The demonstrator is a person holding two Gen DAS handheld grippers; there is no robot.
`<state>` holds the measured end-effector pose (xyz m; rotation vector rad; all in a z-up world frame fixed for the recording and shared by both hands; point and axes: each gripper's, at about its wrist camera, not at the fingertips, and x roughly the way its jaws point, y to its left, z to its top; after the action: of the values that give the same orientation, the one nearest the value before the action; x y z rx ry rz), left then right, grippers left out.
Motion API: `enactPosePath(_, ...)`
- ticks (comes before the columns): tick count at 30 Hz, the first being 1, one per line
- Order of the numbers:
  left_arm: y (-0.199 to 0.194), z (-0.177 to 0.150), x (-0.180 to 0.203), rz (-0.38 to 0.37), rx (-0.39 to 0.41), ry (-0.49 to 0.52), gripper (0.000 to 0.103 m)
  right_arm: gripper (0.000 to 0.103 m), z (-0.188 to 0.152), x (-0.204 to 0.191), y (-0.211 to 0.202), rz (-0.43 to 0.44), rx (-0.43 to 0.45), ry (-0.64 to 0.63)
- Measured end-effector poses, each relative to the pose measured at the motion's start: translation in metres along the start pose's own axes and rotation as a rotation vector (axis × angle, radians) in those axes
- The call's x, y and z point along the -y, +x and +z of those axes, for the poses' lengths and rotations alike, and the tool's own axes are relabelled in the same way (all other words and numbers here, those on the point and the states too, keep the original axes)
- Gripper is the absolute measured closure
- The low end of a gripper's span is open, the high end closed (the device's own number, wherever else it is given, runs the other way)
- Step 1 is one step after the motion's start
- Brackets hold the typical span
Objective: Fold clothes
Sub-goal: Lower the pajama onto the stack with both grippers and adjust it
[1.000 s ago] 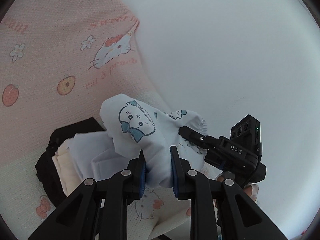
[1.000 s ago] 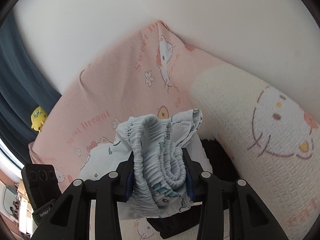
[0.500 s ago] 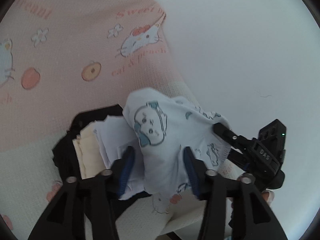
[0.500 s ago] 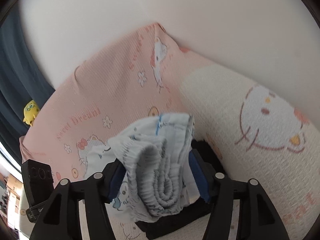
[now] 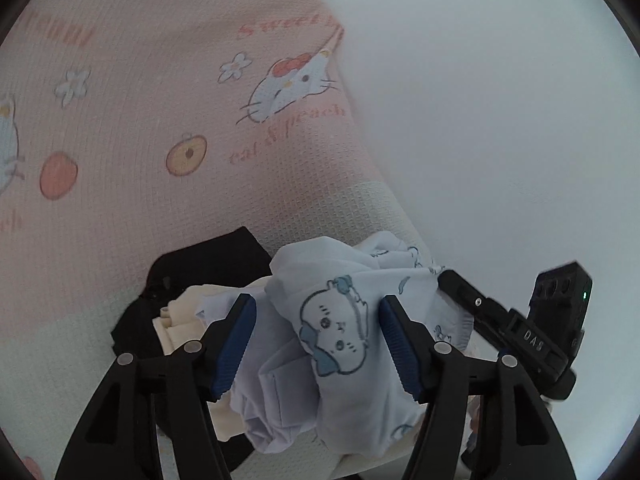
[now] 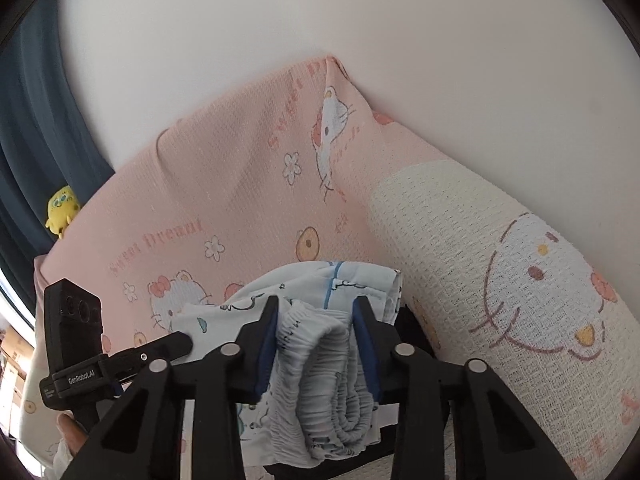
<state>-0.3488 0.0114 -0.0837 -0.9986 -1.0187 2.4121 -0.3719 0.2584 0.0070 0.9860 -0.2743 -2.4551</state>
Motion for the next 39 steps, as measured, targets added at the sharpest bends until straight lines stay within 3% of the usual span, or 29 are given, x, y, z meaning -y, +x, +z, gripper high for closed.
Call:
enactPosePath(1,0.000,0.000,-0.003,-0.023,0.012,-0.018,0.057,0.076,0.001,0.000,0.001,0.015,0.003,0.005)
enactPosePath(4,-0.004,0.001,-0.003,-0.060,0.057,-0.037,0.076,0.077,0.009,-0.005,0.000,0.072,0.029,0.007)
enactPosePath(8,-0.017,-0.001,0.002,-0.112,0.110,-0.032,0.080,0.077,0.022,-0.016,0.001,0.131,0.053,-0.009)
enactPosePath(11,-0.019,-0.003,-0.003,-0.108,0.115,-0.052,0.080,0.077,0.030,-0.023,0.013,0.085,0.016,-0.041)
enactPosePath(16,-0.002,-0.008,-0.013,0.004,0.087,-0.029,0.080,0.077,0.018,-0.017,0.037,-0.110,-0.099,-0.088)
enactPosePath(18,0.005,-0.010,-0.015,0.029,0.080,-0.013,0.079,0.077,0.010,-0.010,0.044,-0.138,-0.119,-0.080)
enactPosePath(20,0.006,-0.008,-0.013,0.033,0.077,-0.007,0.077,0.074,0.008,-0.002,0.044,-0.117,-0.105,-0.040)
enactPosePath(23,0.007,-0.003,-0.011,0.040,0.067,-0.009,0.071,0.058,0.009,0.010,0.037,-0.068,-0.077,0.016)
enactPosePath(25,0.006,0.002,-0.012,0.058,0.052,-0.031,0.048,0.043,0.012,0.015,0.028,-0.037,-0.057,0.043)
enactPosePath(26,0.005,0.004,-0.012,0.057,0.048,-0.040,0.045,0.041,0.014,0.017,0.023,-0.019,-0.047,0.059)
enactPosePath(29,-0.004,0.009,-0.013,0.035,0.057,-0.046,0.043,0.036,0.014,0.026,0.008,0.040,-0.012,0.134)
enactPosePath(32,-0.011,0.010,-0.010,0.060,0.068,-0.016,0.043,0.035,0.009,0.036,-0.004,0.076,0.030,0.204)
enactPosePath(39,-0.001,0.001,-0.009,0.113,0.017,0.012,0.043,0.036,-0.017,0.047,0.012,0.086,-0.035,0.294)
